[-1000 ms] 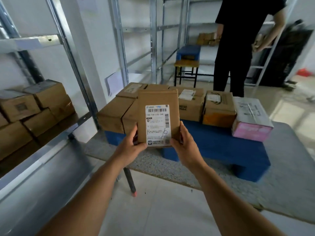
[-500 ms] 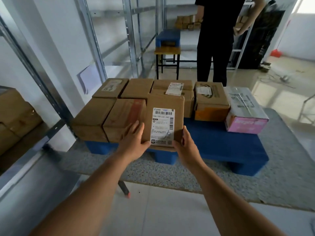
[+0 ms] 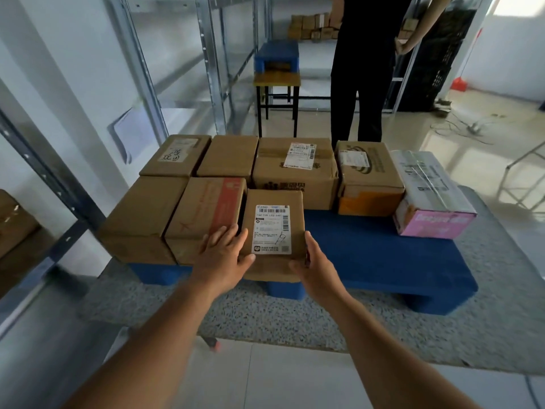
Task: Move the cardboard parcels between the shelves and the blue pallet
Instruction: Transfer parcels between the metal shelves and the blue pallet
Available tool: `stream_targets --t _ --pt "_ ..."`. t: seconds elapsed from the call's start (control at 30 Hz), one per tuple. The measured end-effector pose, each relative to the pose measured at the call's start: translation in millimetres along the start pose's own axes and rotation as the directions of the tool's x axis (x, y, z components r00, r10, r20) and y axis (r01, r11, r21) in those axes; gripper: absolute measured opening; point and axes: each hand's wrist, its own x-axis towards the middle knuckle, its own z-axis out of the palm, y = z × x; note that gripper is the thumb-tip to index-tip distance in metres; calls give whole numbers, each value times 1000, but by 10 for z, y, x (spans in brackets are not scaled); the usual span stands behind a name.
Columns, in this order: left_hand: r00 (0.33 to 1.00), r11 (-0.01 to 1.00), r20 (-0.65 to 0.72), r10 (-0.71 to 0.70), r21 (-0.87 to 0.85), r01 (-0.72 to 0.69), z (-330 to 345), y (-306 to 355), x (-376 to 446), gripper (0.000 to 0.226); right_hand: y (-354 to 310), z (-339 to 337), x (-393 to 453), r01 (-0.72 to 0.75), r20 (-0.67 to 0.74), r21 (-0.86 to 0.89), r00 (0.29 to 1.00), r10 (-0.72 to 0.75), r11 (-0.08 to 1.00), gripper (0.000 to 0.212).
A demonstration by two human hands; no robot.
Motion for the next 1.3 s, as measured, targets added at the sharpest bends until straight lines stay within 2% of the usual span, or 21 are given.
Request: stream_targets --t 0.27,0.43,0.63,0.73,0.83,0.93,1.03,1.17,1.3 --pt "985 997 -167 44 77 -31 -37 -38 56 55 -6 57 149 -13 -73 -7 997 13 1000 69" --pt "976 994 -210 62 104 -41 -55 -51 116 51 -16 92 222 -8 -91 -55 996 3 998 69" --pt "973 996 -221 65 79 -48 -53 -48 95 50 -16 93 227 -35 -84 -100 996 27 994 71" --pt "982 998 -178 56 -16 -60 -94 -41 52 55 -92 56 177 -24 -108 -88 994 15 996 78" --pt "982 991 -190 26 -122 -50 -144 -30 -96 59 -225 9 87 64 -162 -197 982 -97 978 71" --pt "966 986 -259 -18 -166 -26 -202 -1 -321 58 -341 -23 -30 157 -207 -401 944 -256 902 52" --pt "949 976 -304 -85 -217 18 -236 36 -592 57 -410 6 -209 239 -190 -517 904 -382 822 43" --pt "929 961 -316 -195 -251 117 -196 82 -1004 59 -429 151 -486 363 -86 -568 866 -492 739 30" --pt "905 954 -334 -265 -227 196 -162 68 -1360 60 -460 290 -707 443 -45 -532 836 -546 722 25"
